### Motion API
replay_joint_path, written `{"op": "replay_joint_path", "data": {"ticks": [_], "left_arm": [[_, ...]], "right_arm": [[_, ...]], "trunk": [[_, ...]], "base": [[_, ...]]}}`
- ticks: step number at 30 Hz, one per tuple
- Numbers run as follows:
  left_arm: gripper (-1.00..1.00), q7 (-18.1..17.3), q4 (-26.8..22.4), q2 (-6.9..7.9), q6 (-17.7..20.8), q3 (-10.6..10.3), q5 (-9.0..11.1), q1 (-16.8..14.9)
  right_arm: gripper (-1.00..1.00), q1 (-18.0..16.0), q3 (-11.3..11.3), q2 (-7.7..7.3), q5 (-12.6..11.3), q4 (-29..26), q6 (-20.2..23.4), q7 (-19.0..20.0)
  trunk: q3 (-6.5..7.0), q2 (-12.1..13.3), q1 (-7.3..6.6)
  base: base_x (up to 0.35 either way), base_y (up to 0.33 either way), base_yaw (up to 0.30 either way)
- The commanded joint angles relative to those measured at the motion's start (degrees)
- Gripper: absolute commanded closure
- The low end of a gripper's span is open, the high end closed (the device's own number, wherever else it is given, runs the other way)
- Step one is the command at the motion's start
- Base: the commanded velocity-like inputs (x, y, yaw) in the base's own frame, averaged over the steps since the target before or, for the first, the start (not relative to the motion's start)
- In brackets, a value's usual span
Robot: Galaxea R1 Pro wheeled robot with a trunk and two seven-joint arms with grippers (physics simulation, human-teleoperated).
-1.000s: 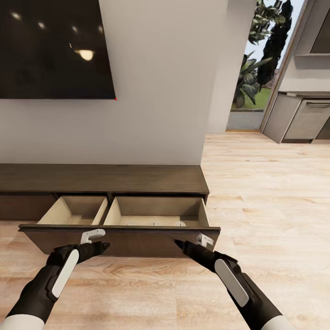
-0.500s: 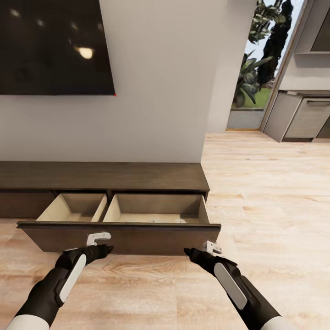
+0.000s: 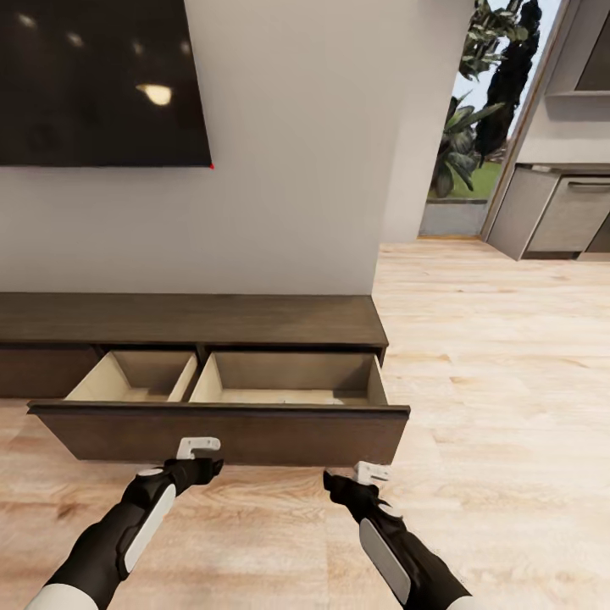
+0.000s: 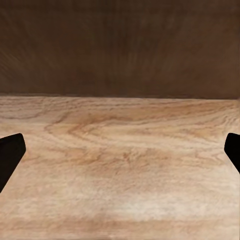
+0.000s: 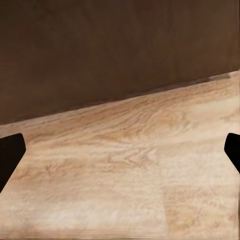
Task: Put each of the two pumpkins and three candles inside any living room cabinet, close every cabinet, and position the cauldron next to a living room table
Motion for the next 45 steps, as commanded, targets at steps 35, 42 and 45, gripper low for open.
{"op": "replay_joint_path", "data": {"ticks": [35, 42, 45], "left_arm": [[-1.00, 0.39, 2.46, 0.04, -15.87, -0.39, 0.61, 0.97], [-1.00, 0.23, 1.67, 0.04, -19.79, -0.58, 0.59, 2.67], [-1.00, 0.28, 1.54, 0.09, -20.58, -1.14, 0.54, 3.01]], "right_arm": [[-1.00, -0.04, 6.26, 1.03, 8.50, 3.04, -24.42, -9.73], [-1.00, -0.04, 8.46, 1.07, 10.15, 3.01, -30.49, -11.66], [-1.00, -0.04, 10.52, 1.08, 11.34, 3.01, -31.54, -14.07]], "trunk": [[-6.51, -12.52, 6.90], [-8.06, -12.61, 7.08], [-8.72, -12.65, 7.16]], "base": [[0.000, 0.000, 0.000], [0.000, 0.000, 0.000], [0.000, 0.000, 0.000]]}}
